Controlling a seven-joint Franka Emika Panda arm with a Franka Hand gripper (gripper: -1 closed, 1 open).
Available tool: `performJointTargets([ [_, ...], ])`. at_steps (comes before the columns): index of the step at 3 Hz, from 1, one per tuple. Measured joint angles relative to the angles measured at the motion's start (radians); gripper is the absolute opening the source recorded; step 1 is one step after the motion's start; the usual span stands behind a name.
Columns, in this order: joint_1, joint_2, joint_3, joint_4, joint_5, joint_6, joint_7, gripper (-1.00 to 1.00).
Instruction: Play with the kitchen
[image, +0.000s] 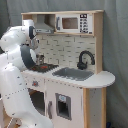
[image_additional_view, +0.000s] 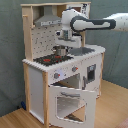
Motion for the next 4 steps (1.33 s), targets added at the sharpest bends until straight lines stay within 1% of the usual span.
performJointTargets([
  [1, 0.008, 0.069, 0.0, -0.061, -0.044, 0.0, -0.031, -1.0],
  [2, 0.03, 0.144, 0.001, -0.121, -0.099, 0.0, -0.037, -1.0],
  [3, 0.046, 0.216, 0.002, -0.199, -0.158, 0.013, -0.037, -1.0],
  [4, 0.054, 0.278, 0.002, -0.269, -0.21, 0.035, -0.037, -1.0],
])
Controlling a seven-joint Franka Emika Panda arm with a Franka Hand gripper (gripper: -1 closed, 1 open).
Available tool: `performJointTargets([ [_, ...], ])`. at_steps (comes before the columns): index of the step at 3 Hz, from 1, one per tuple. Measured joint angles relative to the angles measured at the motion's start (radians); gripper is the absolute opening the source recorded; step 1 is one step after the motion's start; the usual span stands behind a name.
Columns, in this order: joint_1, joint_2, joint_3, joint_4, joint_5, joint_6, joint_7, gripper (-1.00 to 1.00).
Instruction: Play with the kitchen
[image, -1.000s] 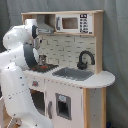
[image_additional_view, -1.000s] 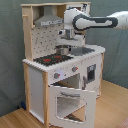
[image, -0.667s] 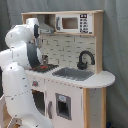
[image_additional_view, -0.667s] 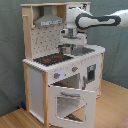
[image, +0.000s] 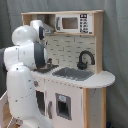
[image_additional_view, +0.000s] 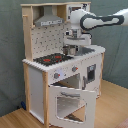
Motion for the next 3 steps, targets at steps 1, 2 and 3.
performJointTargets([
  [1, 0.002, 0.069, 0.002, -0.072, -0.056, 0.026, 0.002, -1.0],
  [2, 0.002, 0.137, 0.004, -0.131, -0.111, 0.045, 0.009, -1.0],
  [3, 0.002, 0.218, 0.006, -0.18, -0.179, 0.056, 0.025, -1.0],
])
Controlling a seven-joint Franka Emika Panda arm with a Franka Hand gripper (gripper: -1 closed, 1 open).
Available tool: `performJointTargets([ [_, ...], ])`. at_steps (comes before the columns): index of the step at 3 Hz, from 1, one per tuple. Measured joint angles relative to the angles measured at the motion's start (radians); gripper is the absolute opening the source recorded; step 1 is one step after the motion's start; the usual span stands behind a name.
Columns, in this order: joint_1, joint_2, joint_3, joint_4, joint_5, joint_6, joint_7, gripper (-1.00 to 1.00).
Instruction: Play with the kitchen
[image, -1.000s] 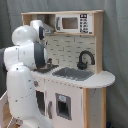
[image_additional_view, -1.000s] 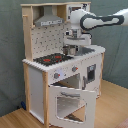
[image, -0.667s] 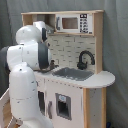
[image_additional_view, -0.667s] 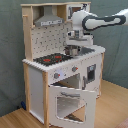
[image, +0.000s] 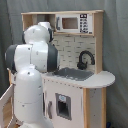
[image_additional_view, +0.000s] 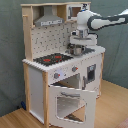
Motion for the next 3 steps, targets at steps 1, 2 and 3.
performJointTargets([
  [1, 0.0, 0.077, 0.003, -0.033, -0.07, 0.0, 0.023, -1.0],
  [2, -0.009, 0.125, -0.009, -0.078, -0.144, 0.028, 0.042, -1.0],
  [3, -0.014, 0.124, -0.066, -0.125, -0.172, 0.095, 0.038, -1.0],
])
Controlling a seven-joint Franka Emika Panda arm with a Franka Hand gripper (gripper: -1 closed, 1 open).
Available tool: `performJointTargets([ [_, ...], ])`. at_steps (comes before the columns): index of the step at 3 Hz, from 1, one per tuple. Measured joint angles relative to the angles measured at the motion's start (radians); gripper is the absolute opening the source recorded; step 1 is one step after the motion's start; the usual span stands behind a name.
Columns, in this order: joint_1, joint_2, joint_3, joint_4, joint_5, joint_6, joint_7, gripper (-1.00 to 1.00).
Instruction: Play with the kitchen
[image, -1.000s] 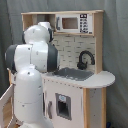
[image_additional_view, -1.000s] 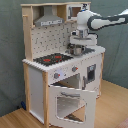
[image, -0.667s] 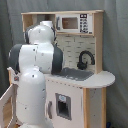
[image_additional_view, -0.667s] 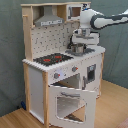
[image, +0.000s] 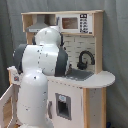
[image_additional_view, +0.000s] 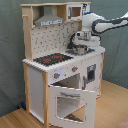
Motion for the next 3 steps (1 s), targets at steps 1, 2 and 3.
performJointTargets([
  [1, 0.0, -0.007, -0.072, -0.018, -0.003, 0.043, -0.054, -1.0],
  [2, 0.002, -0.018, -0.089, -0.035, -0.003, 0.122, -0.098, -1.0],
  [3, 0.002, -0.018, -0.089, -0.035, -0.003, 0.124, -0.099, 1.0],
])
